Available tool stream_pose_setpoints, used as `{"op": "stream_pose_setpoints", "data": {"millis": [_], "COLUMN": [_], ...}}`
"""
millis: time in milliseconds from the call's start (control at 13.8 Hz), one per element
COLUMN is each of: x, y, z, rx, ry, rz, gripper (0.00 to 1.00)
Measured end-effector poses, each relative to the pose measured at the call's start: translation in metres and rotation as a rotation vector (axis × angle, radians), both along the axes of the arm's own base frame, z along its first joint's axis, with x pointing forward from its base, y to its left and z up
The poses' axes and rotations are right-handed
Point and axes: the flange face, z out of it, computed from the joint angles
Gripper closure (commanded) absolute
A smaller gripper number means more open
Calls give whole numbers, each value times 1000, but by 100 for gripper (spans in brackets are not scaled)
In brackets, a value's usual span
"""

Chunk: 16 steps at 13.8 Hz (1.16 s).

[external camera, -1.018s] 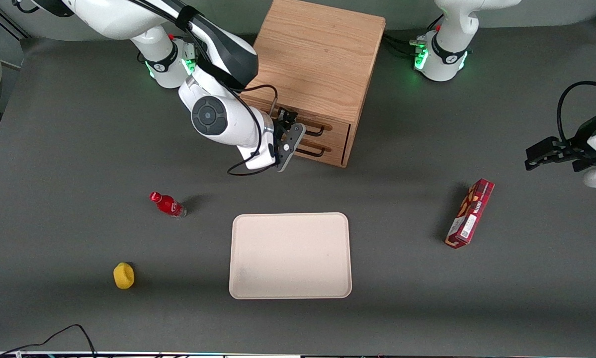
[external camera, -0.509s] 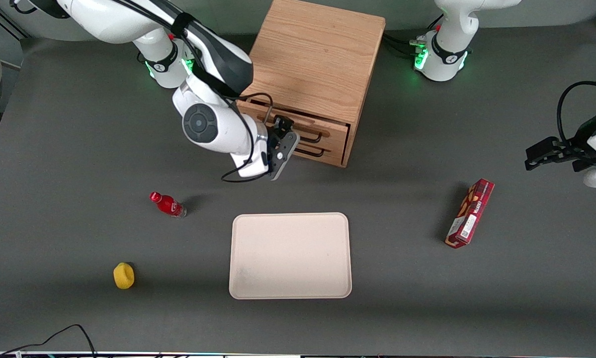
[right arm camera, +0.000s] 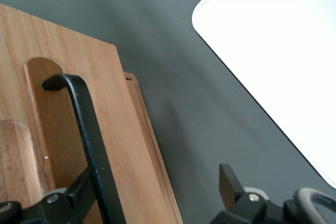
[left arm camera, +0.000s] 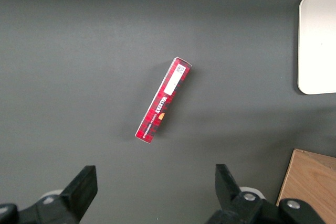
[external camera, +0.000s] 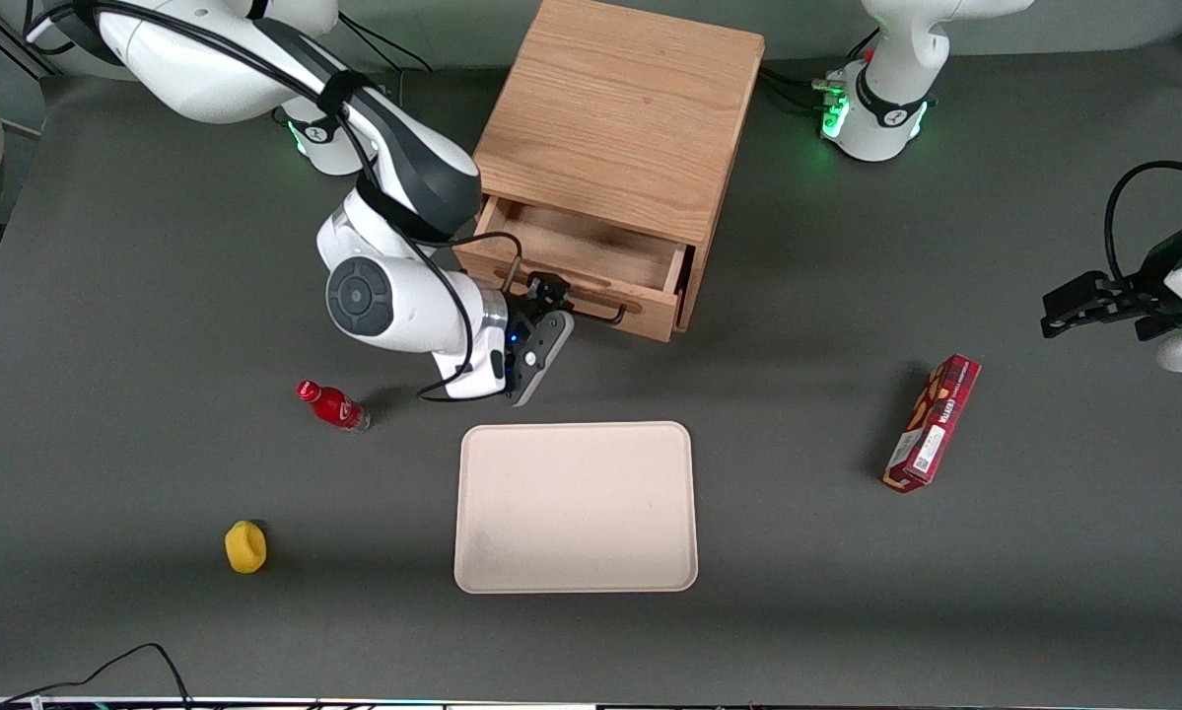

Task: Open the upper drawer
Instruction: 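Pull the handle outward with the right gripper, sliding the drawer open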

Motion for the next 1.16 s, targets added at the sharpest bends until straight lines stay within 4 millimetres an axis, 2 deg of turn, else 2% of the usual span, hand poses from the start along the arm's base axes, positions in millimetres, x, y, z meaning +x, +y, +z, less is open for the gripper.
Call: {"op": "stream_pose_setpoints", "data": {"millis": [436, 1164], "x": [32, 72], "y": [-17, -30], "z": [-1, -4], "rx": [-30, -27], "ry": [32, 12], "rz": [6, -15], "gripper": [0, 0]}}
